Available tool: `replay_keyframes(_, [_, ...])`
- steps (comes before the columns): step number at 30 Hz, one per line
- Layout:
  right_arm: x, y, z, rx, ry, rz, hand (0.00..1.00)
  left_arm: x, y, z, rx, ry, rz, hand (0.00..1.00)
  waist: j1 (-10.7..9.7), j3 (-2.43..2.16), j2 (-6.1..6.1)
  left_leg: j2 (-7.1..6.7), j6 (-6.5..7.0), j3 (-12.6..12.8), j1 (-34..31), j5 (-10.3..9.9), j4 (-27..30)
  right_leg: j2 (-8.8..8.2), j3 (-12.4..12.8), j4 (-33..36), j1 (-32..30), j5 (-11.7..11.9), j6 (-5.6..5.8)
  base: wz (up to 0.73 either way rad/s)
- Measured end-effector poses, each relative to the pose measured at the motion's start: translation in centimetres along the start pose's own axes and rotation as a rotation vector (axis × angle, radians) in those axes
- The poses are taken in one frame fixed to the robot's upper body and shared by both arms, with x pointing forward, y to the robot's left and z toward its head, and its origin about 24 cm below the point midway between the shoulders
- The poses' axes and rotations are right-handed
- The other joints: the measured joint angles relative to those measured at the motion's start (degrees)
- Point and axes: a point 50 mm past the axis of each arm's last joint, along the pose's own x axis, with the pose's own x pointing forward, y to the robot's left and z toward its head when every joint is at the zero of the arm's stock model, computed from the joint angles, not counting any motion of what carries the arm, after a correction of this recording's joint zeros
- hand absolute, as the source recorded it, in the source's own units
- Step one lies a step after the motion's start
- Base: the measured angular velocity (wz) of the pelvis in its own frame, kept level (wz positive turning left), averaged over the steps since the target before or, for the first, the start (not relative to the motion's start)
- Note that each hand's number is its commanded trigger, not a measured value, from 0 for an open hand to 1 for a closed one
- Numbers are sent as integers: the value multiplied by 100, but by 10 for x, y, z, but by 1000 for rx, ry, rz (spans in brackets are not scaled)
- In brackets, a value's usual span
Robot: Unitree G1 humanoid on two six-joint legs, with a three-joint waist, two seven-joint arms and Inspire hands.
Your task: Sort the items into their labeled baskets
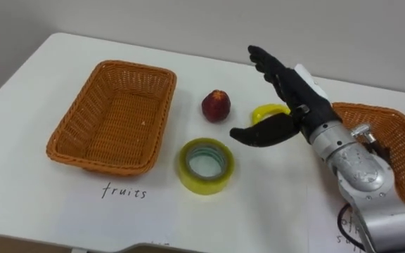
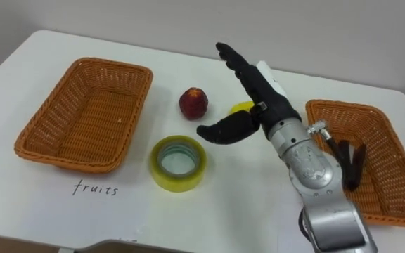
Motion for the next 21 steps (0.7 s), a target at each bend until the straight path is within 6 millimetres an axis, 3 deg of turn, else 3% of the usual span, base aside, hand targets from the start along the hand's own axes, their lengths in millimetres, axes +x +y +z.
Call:
replay_keyframes(9, [9,-2,-15,-30,75,8,0,0,0,8,-1,-26,-5,0,-8,8,9,-33,13,-110,-67,29,29,-31,-100,-2,-1,0,1,5])
replay_keyframes(15, [11,-2,-17,-31,85,9,0,0,1,12,-4,-40,8,0,21,59,19,-31,11,-122,-77,33,24,-28,-128,-7,-6,0,1,1])
replay_keyframes(21, [11,-2,-25,-86,130,4,0,0,1,13,-4,-41,15,0,68,58,17,-65,11,-141,-85,33,14,-38,-279,-17,-5,0,1,0])
